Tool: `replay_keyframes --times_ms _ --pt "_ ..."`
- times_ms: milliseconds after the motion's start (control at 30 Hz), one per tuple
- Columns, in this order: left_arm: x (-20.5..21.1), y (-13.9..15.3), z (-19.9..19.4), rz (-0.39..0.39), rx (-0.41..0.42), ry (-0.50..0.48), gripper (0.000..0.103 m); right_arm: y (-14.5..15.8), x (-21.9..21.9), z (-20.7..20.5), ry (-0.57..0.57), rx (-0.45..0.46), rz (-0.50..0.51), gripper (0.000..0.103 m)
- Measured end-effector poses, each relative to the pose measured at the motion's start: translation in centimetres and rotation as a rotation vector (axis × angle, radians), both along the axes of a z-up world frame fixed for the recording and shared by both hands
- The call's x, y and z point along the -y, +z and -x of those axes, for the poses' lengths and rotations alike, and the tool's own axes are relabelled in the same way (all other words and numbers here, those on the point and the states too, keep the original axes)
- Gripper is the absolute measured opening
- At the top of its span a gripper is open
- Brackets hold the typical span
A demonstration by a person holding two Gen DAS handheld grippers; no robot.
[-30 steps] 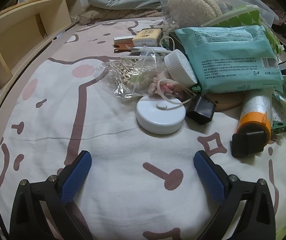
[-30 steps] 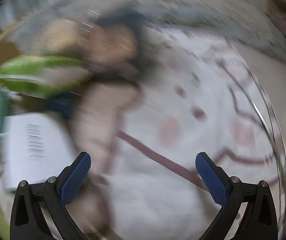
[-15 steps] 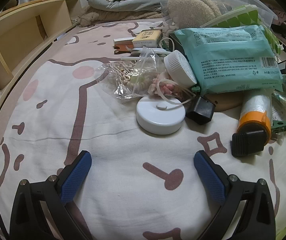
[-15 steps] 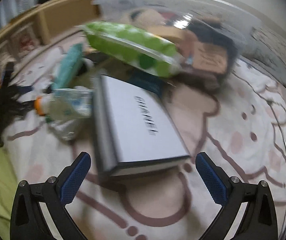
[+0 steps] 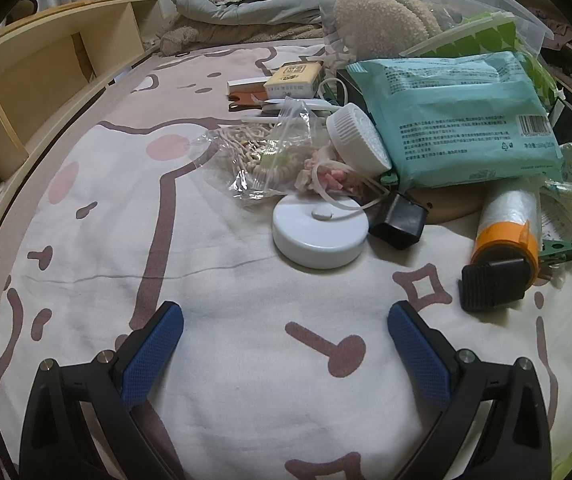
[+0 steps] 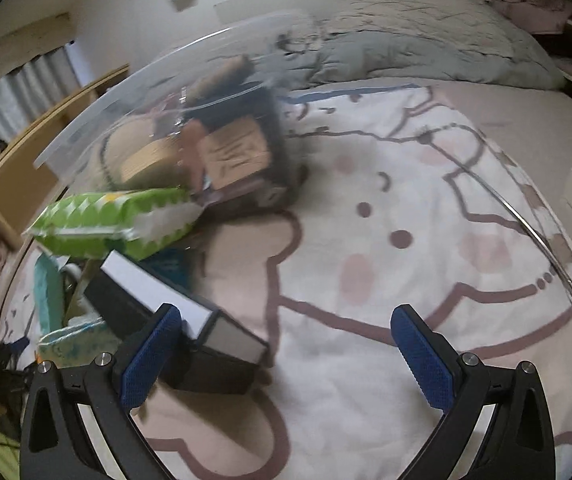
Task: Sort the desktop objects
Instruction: 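Grasp the CHANEL box with the right tool and lift it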
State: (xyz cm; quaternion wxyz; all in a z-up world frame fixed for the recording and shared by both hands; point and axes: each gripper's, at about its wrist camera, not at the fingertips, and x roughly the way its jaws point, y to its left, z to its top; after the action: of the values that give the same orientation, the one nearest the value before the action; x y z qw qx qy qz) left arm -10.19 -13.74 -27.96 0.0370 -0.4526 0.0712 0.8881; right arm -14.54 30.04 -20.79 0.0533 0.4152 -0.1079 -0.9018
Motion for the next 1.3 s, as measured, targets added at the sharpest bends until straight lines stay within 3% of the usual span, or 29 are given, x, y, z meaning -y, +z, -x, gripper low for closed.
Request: replay_keyframes --times_ms 100,233,433,600,667,767,1200,1300 --pt "-0.2 1.1 -0.1 0.006 -0.003 -0.023 0.101 0.3 -0.2 -0.2 -0.014 -0.004 -0.020 0.103" --pt "-1.2 4.8 -0.7 0.000 -0.118 -0.076 0.101 0.5 -1.2 -0.4 -0.054 0.005 -0.009 0.103" --pt "-5.4 8.8 0.7 0.005 -0.183 -0.189 0.101 -0.3 -1.8 -0.2 -0.095 0.051 0.013 0.103" --pt "-12.5 10.6 3.0 0.174 -0.230 -0.305 0.101 -1.2 -1.4 -0.4 -0.080 0.080 0.003 0.103" --pt "-14.7 10.8 4.1 0.221 -0.235 -0.336 0.101 -1.2 -1.5 -0.4 -0.080 0.080 0.008 0.103" --pt "-17.0 10.9 5.3 0.229 -0.261 -0.365 0.101 -1.2 -1.6 -0.5 -0.081 0.078 0.017 0.103" --pt "-23.3 7.8 8.6 0.098 -0.160 -0.353 0.101 -1.9 -1.4 -0.8 -0.032 0.098 -0.008 0.103" --pt "-24.0 7.2 8.6 0.123 -0.173 -0.355 0.101 -2.4 -1.7 -0.8 -0.029 0.107 0.001 0.103"
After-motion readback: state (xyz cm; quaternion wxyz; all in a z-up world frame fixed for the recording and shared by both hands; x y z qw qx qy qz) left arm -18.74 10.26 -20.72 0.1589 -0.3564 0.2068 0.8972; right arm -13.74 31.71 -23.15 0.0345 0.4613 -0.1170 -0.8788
